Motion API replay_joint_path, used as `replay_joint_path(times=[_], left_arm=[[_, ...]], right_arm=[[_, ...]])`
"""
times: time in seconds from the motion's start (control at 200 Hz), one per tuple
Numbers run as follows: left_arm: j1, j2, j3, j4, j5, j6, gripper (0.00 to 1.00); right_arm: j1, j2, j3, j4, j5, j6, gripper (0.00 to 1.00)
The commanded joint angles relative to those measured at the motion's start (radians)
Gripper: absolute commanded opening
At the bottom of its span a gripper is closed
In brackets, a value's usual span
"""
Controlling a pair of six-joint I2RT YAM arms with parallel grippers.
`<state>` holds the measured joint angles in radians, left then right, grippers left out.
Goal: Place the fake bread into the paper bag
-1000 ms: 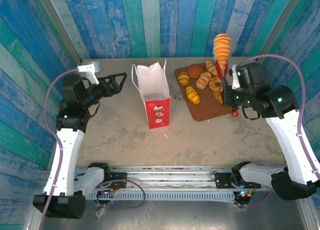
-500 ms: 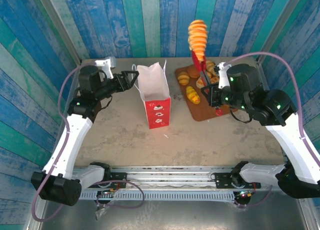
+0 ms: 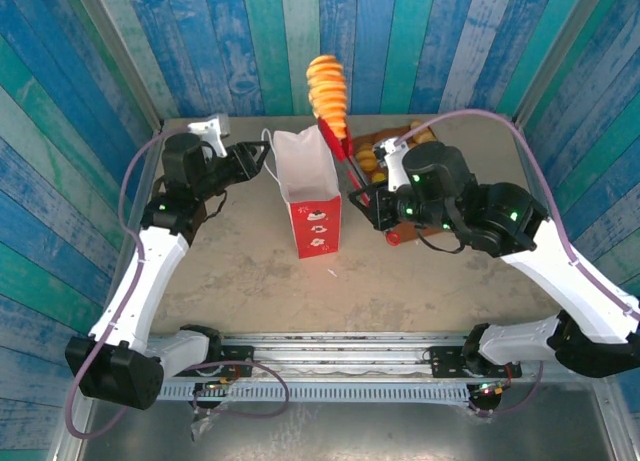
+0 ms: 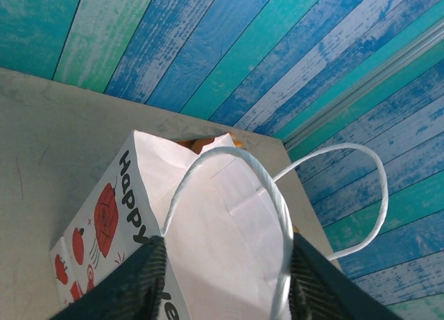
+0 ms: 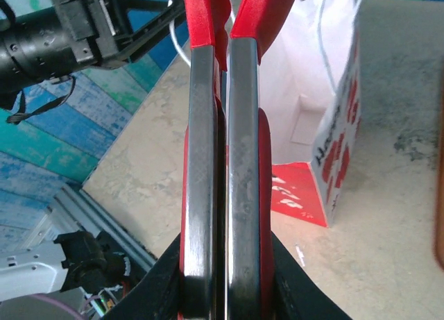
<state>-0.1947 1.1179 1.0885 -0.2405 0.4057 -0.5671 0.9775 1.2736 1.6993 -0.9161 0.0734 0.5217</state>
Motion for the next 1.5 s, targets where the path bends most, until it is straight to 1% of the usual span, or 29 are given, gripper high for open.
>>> replay_joint_path(times=[0.0, 0.09, 0.165, 0.28, 0.406, 0.686, 1.027, 1.237, 1.312, 1.357, 1.498], left_arm=[[-0.002, 0.011, -0.015, 0.043, 0.008, -0.005, 0.41], [-0.002, 0.005, -0.022, 0.041, -0.012, -0.001, 0.34], [-0.002, -0.002, -0.024, 0.031, -0.036, 0.007, 0.25], [-0.002, -0.006, -0.032, 0.033, -0.029, 0.004, 0.17], [-0.002, -0.012, -0.052, 0.046, -0.027, -0.003, 0.15], [-0.002, -0.024, -0.056, 0.032, -0.044, 0.013, 0.13], [-0.002, -0.032, -0.059, 0.027, -0.041, 0.018, 0.12], [-0.002, -0.04, -0.069, 0.035, -0.036, 0.014, 0.11], [-0.002, -0.04, -0.07, 0.035, -0.035, 0.014, 0.11], [-0.002, -0.039, -0.07, 0.035, -0.035, 0.013, 0.11], [-0.002, -0.036, -0.07, 0.037, -0.031, 0.012, 0.1]], right_arm=[[0.028, 0.014, -0.019, 0.055, 0.0, 0.03, 0.07], [0.041, 0.032, -0.038, 0.056, -0.004, 0.041, 0.07], [0.044, 0.05, -0.052, 0.053, -0.009, 0.049, 0.07], [0.045, 0.084, -0.061, 0.038, -0.028, 0.051, 0.07], [0.046, 0.117, -0.052, 0.003, -0.034, 0.049, 0.07], [0.045, 0.163, -0.054, -0.043, -0.053, 0.059, 0.08], [0.04, 0.168, -0.094, -0.04, 0.01, 0.08, 0.09], [0.034, 0.175, -0.113, -0.039, 0.007, 0.081, 0.11], [0.029, 0.176, -0.117, -0.037, 0.004, 0.083, 0.13], [0.028, 0.178, -0.118, -0.037, 0.0, 0.082, 0.17], [0.023, 0.182, -0.12, -0.035, -0.007, 0.08, 0.23]])
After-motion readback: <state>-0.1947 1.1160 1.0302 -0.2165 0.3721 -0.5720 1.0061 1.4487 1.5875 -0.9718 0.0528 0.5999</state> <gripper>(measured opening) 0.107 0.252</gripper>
